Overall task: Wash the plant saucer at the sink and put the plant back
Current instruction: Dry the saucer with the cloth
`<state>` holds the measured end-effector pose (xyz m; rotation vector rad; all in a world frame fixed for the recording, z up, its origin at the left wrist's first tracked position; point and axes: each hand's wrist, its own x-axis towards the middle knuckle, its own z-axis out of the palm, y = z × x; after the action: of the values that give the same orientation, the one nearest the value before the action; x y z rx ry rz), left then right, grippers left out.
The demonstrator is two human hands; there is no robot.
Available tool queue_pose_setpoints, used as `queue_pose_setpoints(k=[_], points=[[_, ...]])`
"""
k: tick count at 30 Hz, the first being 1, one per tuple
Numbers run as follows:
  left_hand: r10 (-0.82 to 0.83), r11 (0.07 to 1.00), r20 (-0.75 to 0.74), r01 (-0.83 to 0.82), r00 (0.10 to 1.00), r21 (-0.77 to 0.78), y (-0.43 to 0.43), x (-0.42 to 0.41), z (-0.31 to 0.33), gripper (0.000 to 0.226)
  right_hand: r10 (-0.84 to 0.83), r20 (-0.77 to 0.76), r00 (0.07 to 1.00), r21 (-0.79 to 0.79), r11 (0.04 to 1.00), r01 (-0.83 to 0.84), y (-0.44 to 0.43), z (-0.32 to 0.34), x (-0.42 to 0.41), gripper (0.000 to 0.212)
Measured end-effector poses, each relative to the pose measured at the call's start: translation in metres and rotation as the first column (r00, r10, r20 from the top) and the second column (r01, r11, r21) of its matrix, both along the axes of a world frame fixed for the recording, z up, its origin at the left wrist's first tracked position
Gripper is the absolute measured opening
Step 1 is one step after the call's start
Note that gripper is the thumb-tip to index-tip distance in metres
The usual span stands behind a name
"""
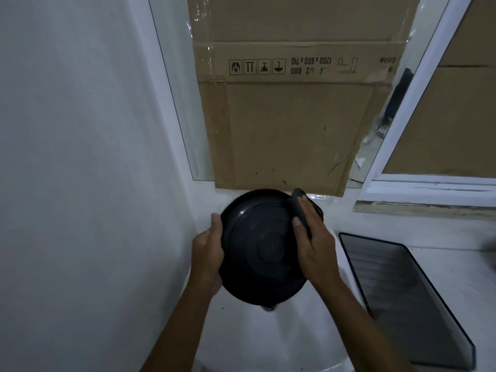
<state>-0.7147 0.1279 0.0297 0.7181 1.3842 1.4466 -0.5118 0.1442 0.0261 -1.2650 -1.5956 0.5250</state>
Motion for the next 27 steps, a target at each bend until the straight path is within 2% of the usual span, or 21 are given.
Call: queue_pose_setpoints(k=[1,3,6,8,10,13,17,19,21,22,24,25,26,27], points=[[0.019,0.999,0.09,-0.017,0.996,-0.028,-0.002,-0.002,-0.007,0.072,-0.029,-0.078,0.996,-0.051,0.998,0.026,-0.006,-0.008,-0.001,0.045],[0.021,0.997,0.15,-0.011,0.988,-0.07,-0.007,-0.005,-0.021,0.073,-0.071,-0.184,0.98,-0.131,0.99,0.047,-0.019,-0.025,-0.005,0.043],[-0.065,0.998,0.193,0.066,0.979,-0.002,-0.016,-0.006,-0.04,0.076,-0.082,-0.189,0.979,-0.13,0.99,0.058,-0.029,-0.032,-0.004,0.043],[-0.183,0.982,0.139,0.175,0.973,0.064,-0.016,-0.013,-0.045,0.061,-0.048,-0.131,0.99,-0.106,0.994,0.034,-0.029,-0.029,0.005,0.044],[-0.192,0.98,0.023,0.19,0.981,0.058,-0.011,-0.023,-0.041,0.046,-0.005,-0.048,0.999,-0.062,0.998,0.002,-0.024,-0.021,0.015,0.045],[-0.088,0.995,-0.043,0.09,0.995,0.042,-0.002,-0.021,-0.028,0.038,0.046,0.08,0.996,-0.028,0.999,-0.044,-0.014,-0.007,0.014,0.046],[0.066,0.998,-0.064,-0.066,0.996,0.006,0.0,0.012,-0.023,0.039,-0.048,0.299,0.953,-0.043,0.997,0.063,-0.006,0.004,-0.022,0.048],[0.098,0.995,0.035,-0.098,0.995,-0.029,-0.001,0.021,-0.025,0.039,-0.062,0.506,0.86,0.067,0.997,0.032,-0.015,0.0,-0.044,0.048],[0.09,0.996,0.134,-0.085,0.987,-0.039,-0.001,0.015,-0.024,0.046,0.035,0.724,0.689,0.144,0.969,-0.2,-0.036,-0.017,-0.056,0.05],[0.084,0.996,0.146,-0.079,0.986,-0.035,-0.002,0.009,-0.026,0.047,0.081,0.794,0.602,0.148,0.936,-0.32,-0.046,-0.027,-0.052,0.052],[0.132,0.991,0.125,-0.127,0.983,-0.049,-0.002,-0.003,-0.03,0.042,0.116,0.836,0.537,0.146,0.896,-0.42,-0.052,-0.041,-0.026,0.054],[0.167,0.985,0.125,-0.16,0.978,-0.063,-0.003,-0.007,-0.031,0.04,0.118,0.823,0.556,0.138,0.907,-0.397,-0.051,-0.043,-0.011,0.054],[0.189,0.981,0.141,-0.18,0.972,-0.075,-0.004,-0.009,-0.033,0.039,0.134,0.775,0.618,0.109,0.934,-0.339,-0.048,-0.043,0.003,0.052],[0.193,0.98,0.155,-0.181,0.969,-0.085,-0.004,-0.01,-0.034,0.039,0.159,0.673,0.722,0.052,0.964,-0.261,-0.041,-0.04,0.012,0.05]])
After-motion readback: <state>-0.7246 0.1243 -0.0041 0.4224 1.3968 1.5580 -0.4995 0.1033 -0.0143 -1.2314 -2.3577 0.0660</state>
